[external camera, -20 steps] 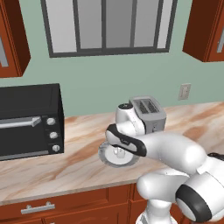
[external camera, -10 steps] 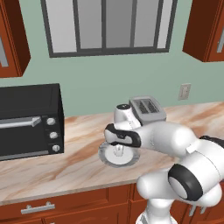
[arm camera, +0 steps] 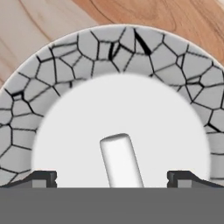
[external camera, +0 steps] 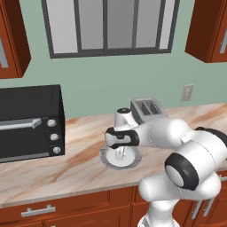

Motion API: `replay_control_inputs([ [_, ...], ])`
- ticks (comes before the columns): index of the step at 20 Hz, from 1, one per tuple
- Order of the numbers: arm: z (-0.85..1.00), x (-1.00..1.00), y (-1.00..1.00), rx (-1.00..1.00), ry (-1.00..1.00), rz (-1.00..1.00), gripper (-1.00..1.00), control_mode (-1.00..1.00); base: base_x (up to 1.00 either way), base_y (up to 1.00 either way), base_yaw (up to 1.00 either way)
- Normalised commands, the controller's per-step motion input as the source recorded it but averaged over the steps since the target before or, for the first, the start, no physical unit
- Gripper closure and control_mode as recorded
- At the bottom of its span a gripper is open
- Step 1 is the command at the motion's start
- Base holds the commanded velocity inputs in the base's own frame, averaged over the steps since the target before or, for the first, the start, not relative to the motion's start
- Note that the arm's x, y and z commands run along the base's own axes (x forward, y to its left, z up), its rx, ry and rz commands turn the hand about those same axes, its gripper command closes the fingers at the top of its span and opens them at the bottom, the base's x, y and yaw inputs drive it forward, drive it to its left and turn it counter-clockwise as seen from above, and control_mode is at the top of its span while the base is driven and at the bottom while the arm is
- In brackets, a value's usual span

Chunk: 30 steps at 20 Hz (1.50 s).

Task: Pick up the marshmallow and place it in the cup of hot chocolate on the dining counter.

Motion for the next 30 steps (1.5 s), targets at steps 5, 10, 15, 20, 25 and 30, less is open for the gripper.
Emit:
replay_control_inputs([
  [5, -0.18, 0.00, 0.00, 0.00, 0.00, 0.00, -1.00, -1.00, 0.00, 0.00, 0.00],
  [10, -0.18, 0.00, 0.00, 0.00, 0.00, 0.00, -1.00, -1.00, 0.00, 0.00, 0.00],
  [15, -0.11, 0.00, 0.00, 0.00, 0.00, 0.00, -1.00, -1.00, 0.00, 0.00, 0.00],
  [20, -0.05, 0.00, 0.00, 0.00, 0.00, 0.00, -1.00, -1.00, 0.00, 0.00, 0.00],
  [25, -0.07, 0.00, 0.02, 0.00, -0.03, 0.00, 1.00, -1.00, 0.00, 0.00, 0.00],
  [30, -0.25, 0.00, 0.07, -0.01, 0.00, 0.00, 1.00, -1.00, 0.00, 0.00, 0.00],
])
